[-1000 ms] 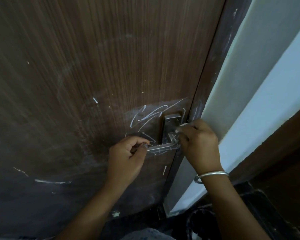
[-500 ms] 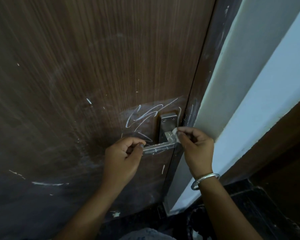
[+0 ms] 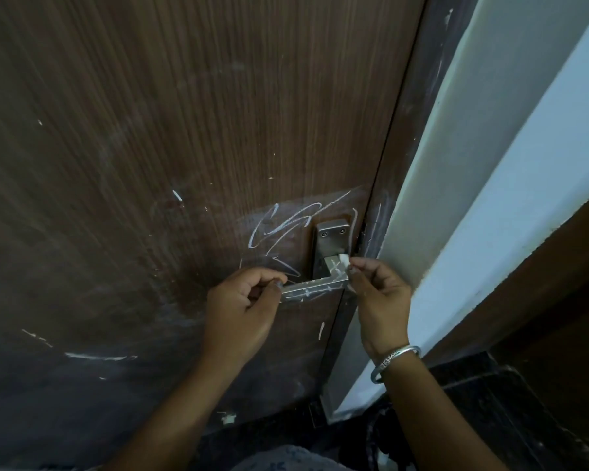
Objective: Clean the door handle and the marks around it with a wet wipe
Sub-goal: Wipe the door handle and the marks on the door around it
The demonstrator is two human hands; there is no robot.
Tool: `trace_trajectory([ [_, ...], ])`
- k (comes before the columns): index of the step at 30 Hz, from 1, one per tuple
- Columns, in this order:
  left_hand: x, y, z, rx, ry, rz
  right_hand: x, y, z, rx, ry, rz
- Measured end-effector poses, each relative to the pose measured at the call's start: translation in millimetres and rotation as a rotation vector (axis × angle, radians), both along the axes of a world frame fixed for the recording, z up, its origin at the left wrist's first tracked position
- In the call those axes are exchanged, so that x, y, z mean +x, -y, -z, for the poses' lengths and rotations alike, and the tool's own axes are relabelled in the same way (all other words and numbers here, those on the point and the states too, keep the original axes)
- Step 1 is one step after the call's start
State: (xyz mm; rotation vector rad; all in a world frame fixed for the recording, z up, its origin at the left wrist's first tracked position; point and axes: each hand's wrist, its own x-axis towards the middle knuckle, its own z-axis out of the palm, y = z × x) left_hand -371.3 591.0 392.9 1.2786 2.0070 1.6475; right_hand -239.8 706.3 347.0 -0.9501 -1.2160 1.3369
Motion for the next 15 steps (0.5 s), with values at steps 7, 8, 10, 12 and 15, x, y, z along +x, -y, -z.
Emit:
trace_trajectory([
  [7, -1, 1, 2, 0.021, 0.011, 0.011, -18, 30, 23, -0.643, -0.616, -0.151],
  [8, -1, 2, 2, 0.021, 0.013, 0.013, -22, 33, 22, -0.668, -0.675, -0.168],
  [10, -1, 2, 3, 0.019, 0.012, 0.011, -30, 37, 19, -0.71, -0.76, -0.187],
  [12, -1, 2, 4, 0.016, 0.009, 0.009, -37, 38, 15, -0.756, -0.806, -0.188],
  [15, -2, 2, 4, 0.012, 0.015, 0.016, -47, 37, 13, -0.819, -0.823, -0.16],
])
